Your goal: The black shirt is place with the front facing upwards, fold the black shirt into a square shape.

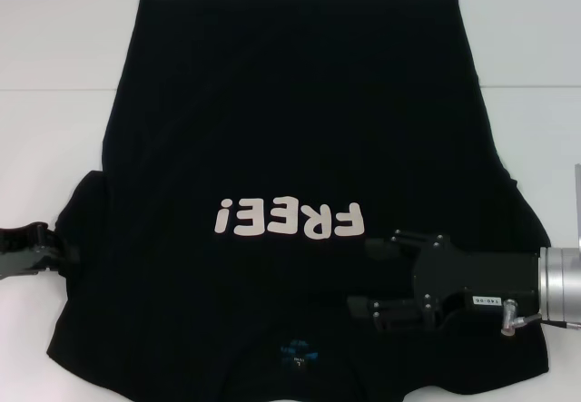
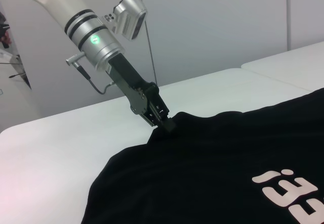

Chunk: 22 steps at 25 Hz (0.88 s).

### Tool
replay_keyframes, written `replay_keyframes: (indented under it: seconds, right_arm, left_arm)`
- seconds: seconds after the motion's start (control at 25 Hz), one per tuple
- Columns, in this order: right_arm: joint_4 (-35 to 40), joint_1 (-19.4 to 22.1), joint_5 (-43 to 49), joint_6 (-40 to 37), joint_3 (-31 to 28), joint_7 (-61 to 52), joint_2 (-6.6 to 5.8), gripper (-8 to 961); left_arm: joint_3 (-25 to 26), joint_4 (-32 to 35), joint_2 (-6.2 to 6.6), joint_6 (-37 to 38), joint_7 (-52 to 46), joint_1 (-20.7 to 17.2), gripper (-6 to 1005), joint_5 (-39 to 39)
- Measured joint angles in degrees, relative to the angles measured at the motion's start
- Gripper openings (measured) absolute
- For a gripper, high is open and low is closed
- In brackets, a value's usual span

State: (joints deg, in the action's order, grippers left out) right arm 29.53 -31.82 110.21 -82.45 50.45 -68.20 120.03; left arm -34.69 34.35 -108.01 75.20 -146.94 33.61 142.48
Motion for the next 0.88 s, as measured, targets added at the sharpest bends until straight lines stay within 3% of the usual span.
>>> replay_keyframes:
  seconds: [0.2,0.32,0.52,0.88]
  right_arm:
    - [0.00,-0.27,-0.03,0.01,0.00,0.00,0.11,941]
    - [0.00,-0.41,-0.08,0.01,0.00,0.00,0.14,941]
    - [0.00,-0.43,-0.08,0.28,0.00,0.00,0.13,941]
    - [-0.12,-0.14,-0.08,0.48,0.00,0.00,0.11,942]
  left_arm:
    - [-0.02,0.02,-0.04,-0.36,-0.09,0.05,323,0.09]
    - [0.02,0.01,-0.09,-0.62,-0.10,0.03,103,0.23]
    - [0.12,0.16,-0.09,-0.63,-0.02,0.00,8,0.46]
    - [1.57,2.84,0.44,-0.44,-0.08,-1.03,16,0.44]
